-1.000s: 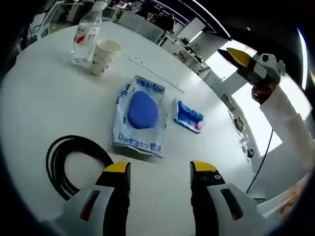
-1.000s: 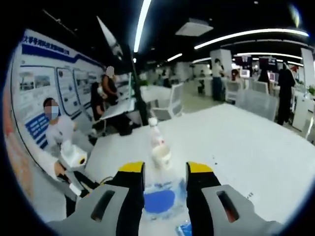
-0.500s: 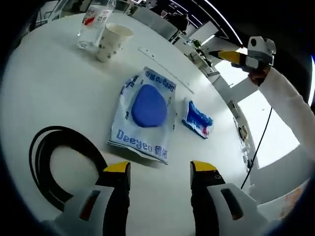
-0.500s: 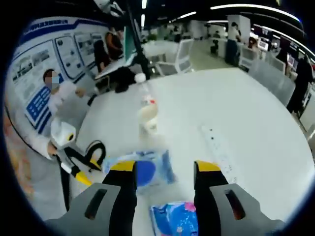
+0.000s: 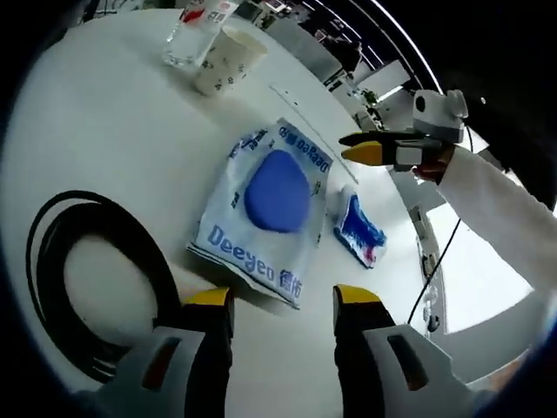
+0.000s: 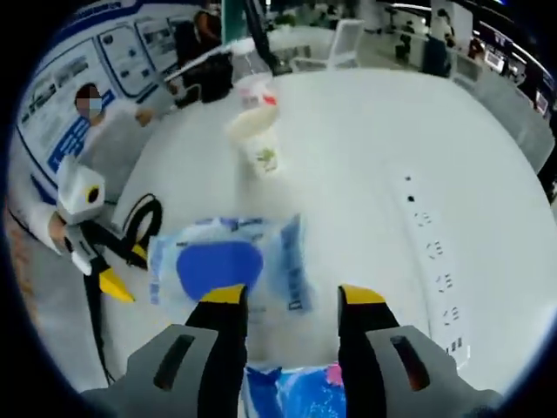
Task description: Arrange the tabletop items into an orderly group along one side of the table until the central work area is clear of visible clutter.
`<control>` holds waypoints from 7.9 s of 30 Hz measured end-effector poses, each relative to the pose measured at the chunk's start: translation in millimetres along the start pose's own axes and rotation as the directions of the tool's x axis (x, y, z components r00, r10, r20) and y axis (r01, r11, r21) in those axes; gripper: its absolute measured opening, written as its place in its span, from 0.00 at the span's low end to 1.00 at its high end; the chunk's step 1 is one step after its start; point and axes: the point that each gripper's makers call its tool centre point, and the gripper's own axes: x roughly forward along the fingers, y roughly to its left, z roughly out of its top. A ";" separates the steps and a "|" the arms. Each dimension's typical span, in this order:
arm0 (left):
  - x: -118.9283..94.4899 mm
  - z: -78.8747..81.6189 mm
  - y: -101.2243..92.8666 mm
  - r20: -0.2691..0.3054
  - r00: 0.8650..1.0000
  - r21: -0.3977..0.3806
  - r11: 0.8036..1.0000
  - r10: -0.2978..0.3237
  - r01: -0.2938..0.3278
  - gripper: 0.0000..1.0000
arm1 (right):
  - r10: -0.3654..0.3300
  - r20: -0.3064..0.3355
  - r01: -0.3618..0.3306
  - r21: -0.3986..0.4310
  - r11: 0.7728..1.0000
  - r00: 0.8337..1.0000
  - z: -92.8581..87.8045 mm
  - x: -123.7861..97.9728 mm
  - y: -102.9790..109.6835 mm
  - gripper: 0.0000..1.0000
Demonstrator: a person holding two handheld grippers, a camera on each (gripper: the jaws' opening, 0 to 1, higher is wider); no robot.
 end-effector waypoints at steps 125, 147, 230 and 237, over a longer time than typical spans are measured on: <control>45.9 184.7 26.7 0.016 0.962 0.706 0.678 0.272 -0.203 0.00 | -0.480 0.185 0.125 0.830 0.543 0.858 -58.6 -20.0 29.2 0.00; 54.9 186.8 40.6 0.047 0.959 0.655 0.717 0.279 -0.241 0.00 | -0.489 0.224 0.107 0.821 0.561 0.843 -55.1 -17.1 28.2 0.00; -63.4 128.9 14.7 0.168 0.969 0.707 0.663 0.181 -0.246 0.50 | -0.613 0.397 0.065 0.803 0.592 0.684 -113.1 -125.4 144.1 0.19; -72.5 80.3 26.4 0.104 0.976 0.724 0.659 0.189 -0.205 0.50 | -0.613 0.392 0.064 0.807 0.587 0.685 -116.9 -124.7 148.3 0.19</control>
